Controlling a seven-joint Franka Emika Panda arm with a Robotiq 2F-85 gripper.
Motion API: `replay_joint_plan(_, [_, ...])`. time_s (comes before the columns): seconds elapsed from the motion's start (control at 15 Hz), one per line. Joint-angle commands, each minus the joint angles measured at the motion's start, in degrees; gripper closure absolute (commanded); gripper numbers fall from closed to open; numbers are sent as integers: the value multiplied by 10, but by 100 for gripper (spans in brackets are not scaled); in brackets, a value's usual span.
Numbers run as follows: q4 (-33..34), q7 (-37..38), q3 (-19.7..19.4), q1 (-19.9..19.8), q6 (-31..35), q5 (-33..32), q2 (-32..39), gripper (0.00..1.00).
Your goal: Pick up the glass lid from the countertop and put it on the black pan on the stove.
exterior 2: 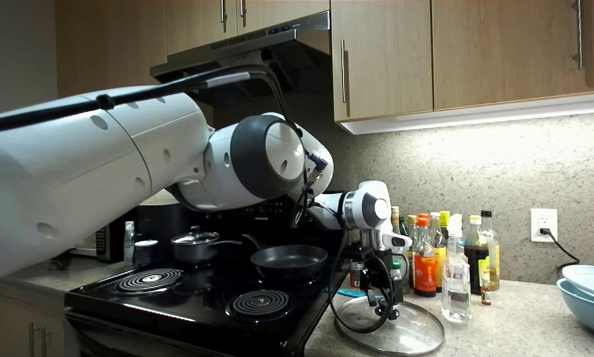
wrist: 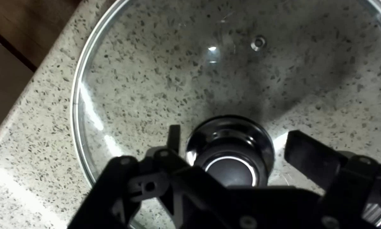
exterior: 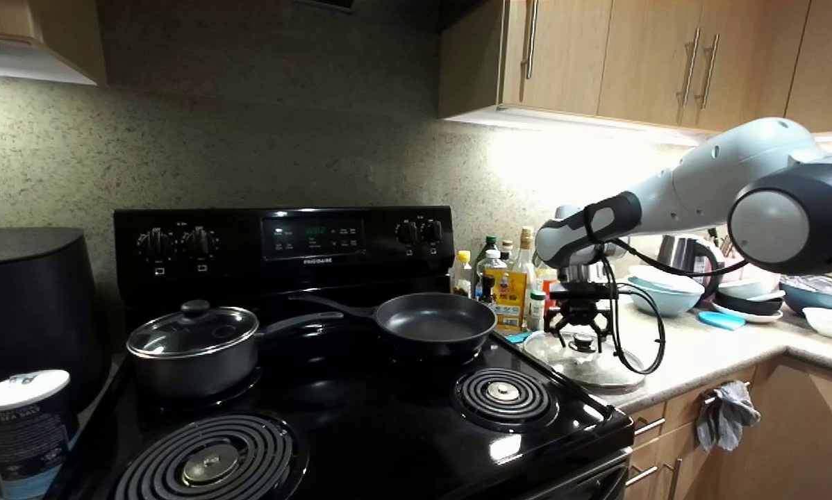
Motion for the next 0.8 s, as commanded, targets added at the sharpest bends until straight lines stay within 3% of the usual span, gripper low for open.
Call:
replay_joint_plan(0.0, [18,-5,6,-8,10,8,13,47])
replay_joint_plan(0.33, [23,-13,7,-12,12,6,11,69])
replay_joint_plan(0.67, [25,-23,5,-11,4,-1,12,69])
replay_joint_plan(0.73, [24,-20,1,-8,1,-6,9,19])
